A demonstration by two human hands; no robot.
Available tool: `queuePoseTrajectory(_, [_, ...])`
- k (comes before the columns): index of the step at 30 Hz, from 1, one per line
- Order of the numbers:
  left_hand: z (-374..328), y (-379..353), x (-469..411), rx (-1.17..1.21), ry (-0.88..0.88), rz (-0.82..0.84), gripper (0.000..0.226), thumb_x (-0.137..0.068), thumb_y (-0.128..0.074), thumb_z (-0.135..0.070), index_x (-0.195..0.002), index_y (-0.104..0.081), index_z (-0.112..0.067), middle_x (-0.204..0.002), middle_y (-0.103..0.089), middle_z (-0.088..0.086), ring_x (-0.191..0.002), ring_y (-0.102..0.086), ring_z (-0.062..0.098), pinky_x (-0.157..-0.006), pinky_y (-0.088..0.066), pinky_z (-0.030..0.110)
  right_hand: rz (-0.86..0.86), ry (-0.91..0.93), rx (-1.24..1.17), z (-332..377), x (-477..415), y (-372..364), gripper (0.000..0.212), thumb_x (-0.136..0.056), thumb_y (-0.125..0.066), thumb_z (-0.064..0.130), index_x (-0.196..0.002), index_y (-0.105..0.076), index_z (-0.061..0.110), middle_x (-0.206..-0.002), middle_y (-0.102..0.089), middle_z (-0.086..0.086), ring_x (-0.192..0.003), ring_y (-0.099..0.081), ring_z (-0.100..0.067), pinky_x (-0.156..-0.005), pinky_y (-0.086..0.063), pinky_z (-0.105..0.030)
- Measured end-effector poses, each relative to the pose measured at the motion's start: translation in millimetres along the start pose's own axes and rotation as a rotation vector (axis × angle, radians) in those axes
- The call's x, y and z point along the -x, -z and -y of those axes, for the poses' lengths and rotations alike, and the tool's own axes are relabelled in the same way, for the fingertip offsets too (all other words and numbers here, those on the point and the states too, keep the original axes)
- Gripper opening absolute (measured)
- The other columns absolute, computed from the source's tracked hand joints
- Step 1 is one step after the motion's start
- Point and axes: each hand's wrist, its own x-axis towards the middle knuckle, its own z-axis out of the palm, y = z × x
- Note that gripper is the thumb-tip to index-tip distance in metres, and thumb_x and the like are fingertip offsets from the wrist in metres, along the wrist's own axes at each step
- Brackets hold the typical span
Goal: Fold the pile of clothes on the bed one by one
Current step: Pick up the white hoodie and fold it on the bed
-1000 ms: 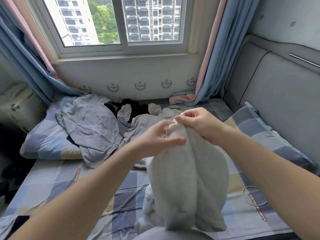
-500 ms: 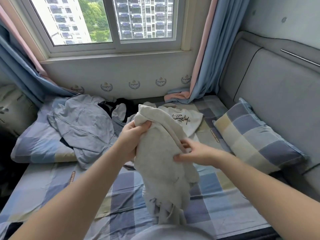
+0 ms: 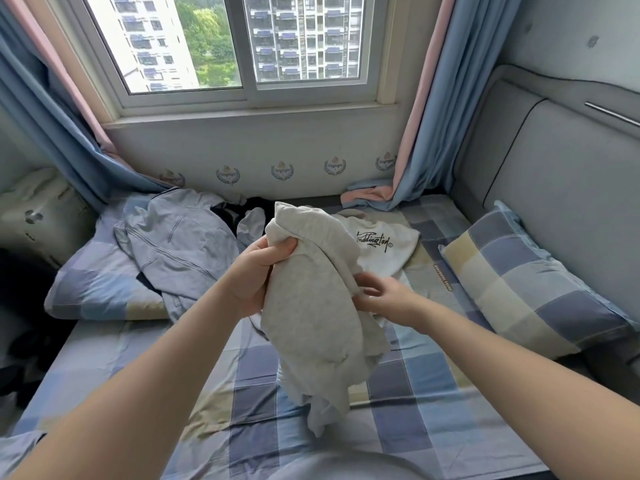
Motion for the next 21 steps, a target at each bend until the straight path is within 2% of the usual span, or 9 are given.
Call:
queuePoseTrajectory(3, [-4,8,4,0.027,-0.021,-0.028,0.051,-0.088,-0.067,-0.027,-0.134,-0.059,-0.007,-0.117,-0.069,0.013,-0.105,-0.069,0.029,-0.081,-0.059,0.041,0.002,0.005,-0.053,-1,1,4,0.099,-0.081,-0.083,0.037,-0.157,-0.020,0.038,-0.154,-0.030,0.013,-0.139,-0.031,-0.011,-0.105,-0.039,-0.028])
queuePoseTrajectory(5, [-5,10,5,0.038,-0.032,-0.037,0.044,-0.091,-0.066,-0.024,-0.132,-0.061,-0.008,-0.113,-0.070,0.011,-0.099,-0.071,0.026,-0.077,-0.060,0.038,0.076,-0.029,0.009,-2,3,0,0.108,-0.080,-0.085,0.035,-0.158,-0.009,0.045,-0.151,-0.027,0.015,-0.133,-0.030,-0.006,-0.098,-0.040,-0.020])
queuePoseTrajectory(6, [-6,10,5,0.039,-0.036,-0.035,0.041,-0.092,-0.066,-0.024,-0.130,-0.062,-0.009,-0.111,-0.071,0.010,-0.097,-0.071,0.025,-0.076,-0.060,0.038,0.098,-0.040,0.030,-4,3,-4,0.104,-0.080,-0.085,0.034,-0.156,-0.015,0.047,-0.151,-0.029,0.014,-0.133,-0.032,-0.005,-0.099,-0.043,-0.021])
queuePoseTrajectory(8, [-8,6,4,0.041,-0.040,-0.024,0.035,-0.090,-0.067,-0.025,-0.124,-0.065,-0.013,-0.108,-0.072,0.008,-0.096,-0.072,0.024,-0.076,-0.060,0.038,0.076,-0.006,0.061,-8,-1,-10,0.072,-0.082,-0.082,0.030,-0.140,-0.043,0.045,-0.145,-0.047,0.014,-0.132,-0.044,-0.007,-0.102,-0.049,-0.030])
queuePoseTrajectory(11, [-6,7,2,0.037,-0.053,-0.024,0.034,-0.092,-0.066,-0.026,-0.123,-0.065,-0.012,-0.109,-0.072,0.009,-0.098,-0.071,0.025,-0.078,-0.060,0.039,0.010,0.075,0.153,-9,-6,-16,0.027,-0.091,-0.073,0.022,-0.117,-0.066,0.025,-0.118,-0.070,0.006,-0.115,-0.063,-0.010,-0.100,-0.052,-0.040])
queuePoseTrajectory(14, [-3,12,-2,0.027,-0.067,-0.076,0.035,-0.096,-0.063,-0.028,-0.127,-0.064,-0.011,-0.111,-0.072,0.010,-0.101,-0.070,0.026,-0.081,-0.060,0.041,-0.037,0.102,0.140,-13,-4,-11,0.017,-0.093,-0.070,0.016,-0.109,-0.068,0.010,-0.104,-0.074,-0.006,-0.098,-0.070,-0.013,-0.093,-0.055,-0.044])
queuePoseTrajectory(16, [0,21,-6,0.012,-0.083,-0.147,0.030,-0.097,-0.061,-0.026,-0.123,-0.066,-0.013,-0.108,-0.073,0.007,-0.097,-0.071,0.024,-0.078,-0.060,0.039,-0.106,0.126,0.155,-10,2,-2,0.016,-0.095,-0.068,0.018,-0.097,-0.064,0.003,-0.086,-0.069,-0.014,-0.076,-0.062,-0.017,-0.074,-0.055,-0.046])
queuePoseTrajectory(18, [6,35,-12,-0.050,-0.118,-0.230,0.027,-0.094,-0.068,-0.025,-0.119,-0.067,-0.014,-0.106,-0.072,0.007,-0.096,-0.069,0.023,-0.078,-0.057,0.038,-0.177,0.150,0.121,2,10,11,0.021,-0.099,-0.063,0.014,-0.089,-0.056,-0.003,-0.070,-0.051,-0.014,-0.061,-0.045,-0.017,-0.053,-0.039,-0.034])
queuePoseTrajectory(21, [20,47,-17,-0.284,-0.102,-0.324,0.038,-0.076,-0.076,-0.030,-0.110,-0.068,-0.015,-0.099,-0.070,0.008,-0.089,-0.064,0.024,-0.074,-0.052,0.038,-0.226,0.206,0.054,34,19,29,0.014,-0.102,-0.054,0.007,-0.091,-0.058,-0.002,-0.072,-0.047,-0.012,-0.062,-0.039,-0.020,-0.050,-0.033,-0.026])
